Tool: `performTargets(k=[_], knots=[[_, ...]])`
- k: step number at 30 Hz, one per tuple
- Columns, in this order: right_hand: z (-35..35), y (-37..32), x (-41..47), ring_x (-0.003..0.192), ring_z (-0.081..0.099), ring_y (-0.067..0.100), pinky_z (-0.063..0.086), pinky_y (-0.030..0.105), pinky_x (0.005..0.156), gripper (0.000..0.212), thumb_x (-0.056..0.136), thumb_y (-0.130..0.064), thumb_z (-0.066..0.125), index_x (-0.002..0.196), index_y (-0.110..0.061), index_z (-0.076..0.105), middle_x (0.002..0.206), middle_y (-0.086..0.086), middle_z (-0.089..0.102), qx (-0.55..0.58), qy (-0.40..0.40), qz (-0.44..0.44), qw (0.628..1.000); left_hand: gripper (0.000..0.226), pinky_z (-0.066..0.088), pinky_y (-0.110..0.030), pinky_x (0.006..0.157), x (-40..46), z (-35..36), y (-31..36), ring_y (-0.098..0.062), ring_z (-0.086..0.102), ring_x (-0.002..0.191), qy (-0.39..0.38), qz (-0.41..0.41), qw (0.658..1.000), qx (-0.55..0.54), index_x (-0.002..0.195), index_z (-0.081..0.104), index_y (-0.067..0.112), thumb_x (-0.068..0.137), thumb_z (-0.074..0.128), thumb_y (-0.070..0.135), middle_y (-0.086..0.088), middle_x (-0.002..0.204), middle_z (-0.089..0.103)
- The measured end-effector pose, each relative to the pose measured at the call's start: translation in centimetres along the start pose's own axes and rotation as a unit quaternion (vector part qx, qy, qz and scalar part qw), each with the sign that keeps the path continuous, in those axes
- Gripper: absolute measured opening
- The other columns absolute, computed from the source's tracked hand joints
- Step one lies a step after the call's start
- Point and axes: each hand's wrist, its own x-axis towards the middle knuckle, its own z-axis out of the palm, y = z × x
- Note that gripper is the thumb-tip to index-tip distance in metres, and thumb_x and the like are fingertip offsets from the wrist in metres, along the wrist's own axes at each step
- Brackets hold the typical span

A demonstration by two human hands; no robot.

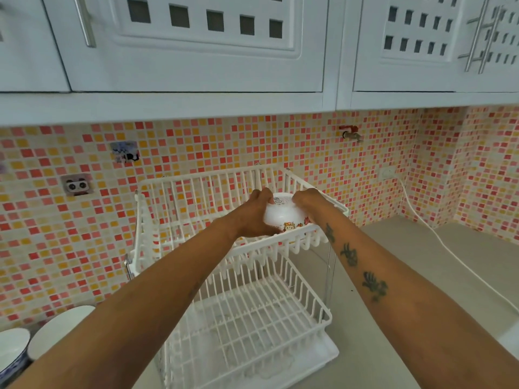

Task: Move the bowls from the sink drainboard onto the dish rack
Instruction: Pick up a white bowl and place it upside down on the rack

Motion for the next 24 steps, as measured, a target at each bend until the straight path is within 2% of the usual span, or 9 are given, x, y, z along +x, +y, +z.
performTargets(k=[6, 8, 11, 13, 15, 17, 22, 23, 24], knots=[[0.1, 0.2, -0.4, 0.064, 0.048, 0.016, 0.035, 0.025, 0.049, 0.05, 0.091, -0.011, 0.045, 0.14, 0.003, 0.038, 0.072, 0.001, 0.045, 0.002, 0.038, -0.042, 0.998, 0.077, 0.048, -0.037, 0.096, -0.4, -0.4, -0.1, -0.03, 0.049, 0.118, -0.01, -0.009, 0.999, -0.033, 0.134, 0.031, 0.014, 0.076, 0.081, 0.028, -0.01, 0.142, 0.032], [0.1, 0.2, -0.8, 0.061, 0.048, 0.015, 0.032, 0.025, 0.047, 0.042, 0.091, -0.012, 0.047, 0.13, 0.003, 0.048, 0.07, 0.0, 0.046, 0.018, 0.064, -0.062, 0.996, 0.084, 0.045, -0.033, 0.095, -0.7, -0.8, -0.1, -0.027, 0.045, 0.121, -0.001, -0.024, 0.997, -0.069, 0.139, 0.029, 0.015, 0.075, 0.082, 0.032, -0.007, 0.144, 0.03], [0.2, -0.2, -1.9, 0.055, 0.046, 0.017, 0.031, 0.023, 0.049, 0.02, 0.091, -0.01, 0.044, 0.095, -0.002, 0.062, 0.068, 0.001, 0.053, 0.035, 0.111, -0.125, 0.985, 0.084, 0.04, -0.033, 0.101, -1.7, -2.1, 0.0, -0.027, 0.042, 0.131, 0.029, -0.045, 0.994, -0.1, 0.144, 0.03, 0.016, 0.079, 0.077, 0.041, -0.006, 0.15, 0.03], [0.2, -0.4, -2.8, 0.083, 0.059, 0.023, 0.039, 0.023, 0.069, 0.026, 0.092, -0.01, 0.044, 0.093, -0.002, 0.068, 0.096, 0.006, 0.063, 0.025, 0.135, -0.189, 0.972, 0.077, 0.036, -0.031, 0.102, -3.1, -3.4, -0.1, -0.027, 0.04, 0.136, 0.052, -0.055, 0.993, -0.094, 0.145, 0.033, 0.016, 0.084, 0.069, 0.045, -0.007, 0.153, 0.031], [0.4, -0.7, -3.6, 0.114, 0.056, 0.022, 0.036, 0.024, 0.089, 0.027, 0.093, -0.013, 0.048, 0.103, -0.006, 0.071, 0.122, 0.008, 0.059, 0.017, 0.153, -0.232, 0.961, 0.069, 0.034, -0.026, 0.099, -5.0, -5.2, -0.4, -0.025, 0.039, 0.138, 0.078, -0.063, 0.991, -0.089, 0.144, 0.036, 0.016, 0.088, 0.063, 0.047, -0.006, 0.155, 0.032], [1.1, -1.7, -4.4, 0.122, 0.054, 0.025, 0.035, 0.024, 0.094, 0.025, 0.092, -0.013, 0.049, 0.102, -0.007, 0.072, 0.127, 0.009, 0.06, 0.021, 0.138, -0.268, 0.953, 0.059, 0.033, -0.024, 0.098, -7.4, -7.3, -1.2, -0.021, 0.039, 0.137, 0.113, -0.067, 0.986, -0.099, 0.139, 0.044, 0.018, 0.091, 0.06, 0.048, -0.004, 0.153, 0.036], [5.5, -6.6, -8.8, 0.113, 0.059, 0.03, 0.044, 0.035, 0.093, 0.03, 0.095, -0.016, 0.047, 0.106, 0.001, 0.069, 0.122, 0.014, 0.065, 0.052, 0.05, -0.303, 0.95, 0.021, 0.043, -0.035, 0.096, -15.2, -11.9, -4.9, -0.02, 0.057, 0.117, 0.238, -0.095, 0.952, -0.166, 0.094, 0.061, 0.021, 0.098, 0.051, 0.039, -0.002, 0.115, 0.065], [6.8, -7.7, -9.9, 0.106, 0.062, 0.034, 0.047, 0.035, 0.087, 0.032, 0.095, -0.017, 0.047, 0.104, 0.006, 0.067, 0.118, 0.018, 0.066, 0.058, 0.034, -0.311, 0.948, 0.024, 0.045, -0.036, 0.089, -16.7, -12.5, -5.8, -0.018, 0.061, 0.107, 0.26, -0.106, 0.944, -0.175, 0.086, 0.059, 0.019, 0.099, 0.05, 0.037, -0.01, 0.12, 0.06], [8.5, -8.8, -10.9, 0.095, 0.063, 0.038, 0.048, 0.036, 0.077, 0.033, 0.095, -0.018, 0.047, 0.102, 0.009, 0.065, 0.112, 0.024, 0.066, 0.068, 0.019, -0.322, 0.944, 0.03, 0.045, -0.035, 0.081, -18.7, -13.2, -6.4, -0.014, 0.06, 0.086, 0.273, -0.122, 0.939, -0.17, 0.085, 0.059, 0.012, 0.1, 0.049, 0.036, -0.004, 0.086, 0.062]])
